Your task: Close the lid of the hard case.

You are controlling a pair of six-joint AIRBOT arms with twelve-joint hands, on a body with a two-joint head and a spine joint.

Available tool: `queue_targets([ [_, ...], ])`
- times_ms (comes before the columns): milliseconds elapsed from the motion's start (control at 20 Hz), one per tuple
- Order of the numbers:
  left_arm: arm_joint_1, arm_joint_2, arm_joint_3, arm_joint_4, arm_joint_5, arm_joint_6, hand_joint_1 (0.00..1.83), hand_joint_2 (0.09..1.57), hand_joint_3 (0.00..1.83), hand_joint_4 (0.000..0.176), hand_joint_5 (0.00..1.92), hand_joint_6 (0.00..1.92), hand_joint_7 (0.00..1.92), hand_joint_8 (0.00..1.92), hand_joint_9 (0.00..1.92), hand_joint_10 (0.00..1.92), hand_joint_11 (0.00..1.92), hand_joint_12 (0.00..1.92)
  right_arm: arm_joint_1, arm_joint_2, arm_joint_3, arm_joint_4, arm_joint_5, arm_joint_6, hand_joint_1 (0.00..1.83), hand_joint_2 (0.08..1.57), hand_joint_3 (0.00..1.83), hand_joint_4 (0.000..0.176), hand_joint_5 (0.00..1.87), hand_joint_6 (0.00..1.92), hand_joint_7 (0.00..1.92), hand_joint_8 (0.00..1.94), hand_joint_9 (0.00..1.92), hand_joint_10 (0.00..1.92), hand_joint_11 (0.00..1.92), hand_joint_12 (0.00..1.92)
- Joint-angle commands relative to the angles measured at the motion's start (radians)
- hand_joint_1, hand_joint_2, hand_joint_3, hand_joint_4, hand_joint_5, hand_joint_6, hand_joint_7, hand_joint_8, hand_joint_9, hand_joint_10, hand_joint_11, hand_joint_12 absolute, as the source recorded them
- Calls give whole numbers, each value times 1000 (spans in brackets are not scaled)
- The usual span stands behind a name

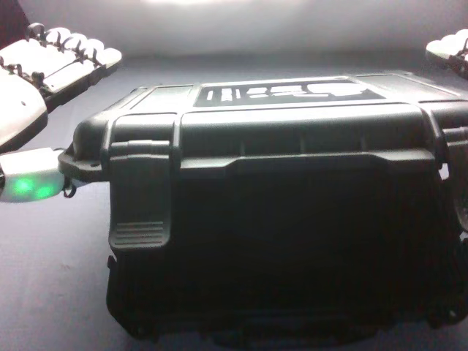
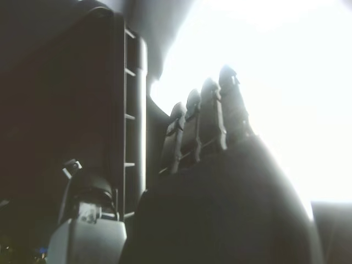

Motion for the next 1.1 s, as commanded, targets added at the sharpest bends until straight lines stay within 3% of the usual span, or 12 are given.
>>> queue_targets([
  [0,-3,16,-1,-29,-147,-11,0,1247,0,0,51,4,42,3,52,12,63,32,2,13,1,32,124,10,81,1282,1,21,0,0,14,4,7,1,45,21],
  [150,37,29,-13,-47,-154,-12,0,1249,1,0,51,3,54,6,78,17,75,40,-26,30,-7,41,124,10,97,1286,1,0,0,0,7,1,0,0,27,14],
  [300,72,39,-22,-67,-172,-14,37,1255,2,0,44,1,45,1,62,5,47,32,-67,55,-28,60,135,10,119,1288,0,2,0,0,5,0,0,0,16,9],
  [350,91,45,-29,-73,-186,-20,4,1268,7,0,28,0,32,0,50,1,23,26,-97,63,-36,82,160,10,89,1299,4,25,0,0,6,0,1,0,26,14],
  [500,142,62,-50,-82,-226,-32,0,1295,16,0,26,1,30,1,45,1,20,27,-206,90,-66,168,259,10,107,1324,10,12,0,0,0,0,0,0,4,4],
  [550,155,68,-57,-82,-235,-33,0,1281,6,0,6,0,9,0,29,0,42,38,-258,105,-79,203,299,10,180,1313,0,0,0,0,0,0,0,0,0,0],
  [700,165,69,-62,-98,-278,-33,0,1272,2,0,41,14,49,17,66,16,61,53,-324,114,-91,246,371,10,213,1308,0,0,0,0,0,0,0,0,0,0],
  [800,157,51,-57,-106,-327,-37,0,1294,10,0,15,1,13,1,6,0,1,6,-325,109,-92,246,415,11,234,1298,0,0,0,0,0,0,0,0,21,9],
  [900,144,24,-49,-107,-377,-55,15,1284,1,0,82,6,79,5,73,7,62,43,-323,99,-97,248,480,11,231,1321,6,0,0,0,0,0,0,0,26,11],
  [1050,143,-32,-45,-116,-489,-112,8,1319,14,0,11,0,3,0,0,0,0,0,-321,78,-122,256,635,10,368,1342,3,0,40,9,31,6,27,5,48,20],
])
